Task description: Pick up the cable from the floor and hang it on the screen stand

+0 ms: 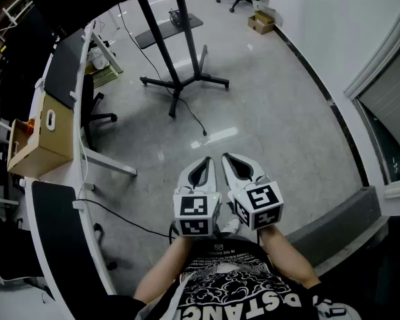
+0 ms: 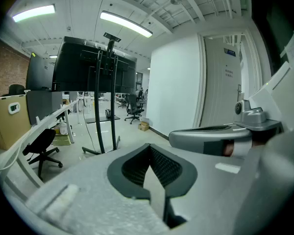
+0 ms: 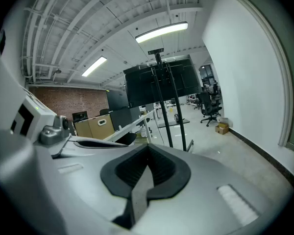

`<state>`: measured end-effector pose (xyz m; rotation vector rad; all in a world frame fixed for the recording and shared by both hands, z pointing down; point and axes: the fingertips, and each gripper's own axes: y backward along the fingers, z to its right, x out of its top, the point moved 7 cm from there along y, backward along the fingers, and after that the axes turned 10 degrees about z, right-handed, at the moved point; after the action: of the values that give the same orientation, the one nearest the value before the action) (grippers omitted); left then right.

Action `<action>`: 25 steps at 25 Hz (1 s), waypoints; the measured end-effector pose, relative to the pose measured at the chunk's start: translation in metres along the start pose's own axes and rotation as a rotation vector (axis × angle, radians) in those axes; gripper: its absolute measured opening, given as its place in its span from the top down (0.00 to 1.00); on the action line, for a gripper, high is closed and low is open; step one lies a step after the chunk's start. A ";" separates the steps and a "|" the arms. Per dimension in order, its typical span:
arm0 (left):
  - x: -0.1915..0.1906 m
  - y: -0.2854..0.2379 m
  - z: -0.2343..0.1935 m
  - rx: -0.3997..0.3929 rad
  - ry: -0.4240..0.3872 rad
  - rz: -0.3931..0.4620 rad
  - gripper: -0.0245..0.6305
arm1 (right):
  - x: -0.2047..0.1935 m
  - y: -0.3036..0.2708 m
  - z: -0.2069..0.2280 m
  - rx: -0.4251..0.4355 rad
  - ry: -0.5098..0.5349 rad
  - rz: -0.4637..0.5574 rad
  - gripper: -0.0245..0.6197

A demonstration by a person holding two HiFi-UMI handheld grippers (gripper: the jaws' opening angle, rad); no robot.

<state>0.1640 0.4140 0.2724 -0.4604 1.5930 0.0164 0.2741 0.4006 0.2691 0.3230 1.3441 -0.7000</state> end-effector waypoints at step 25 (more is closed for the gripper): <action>-0.015 -0.090 -0.085 -0.028 0.045 -0.067 0.96 | -0.024 -0.114 0.031 -0.060 -0.021 -0.084 0.95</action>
<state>0.1098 0.3113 0.3179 -0.5394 1.6221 -0.0228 0.2253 0.3022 0.3189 0.2111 1.3618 -0.7292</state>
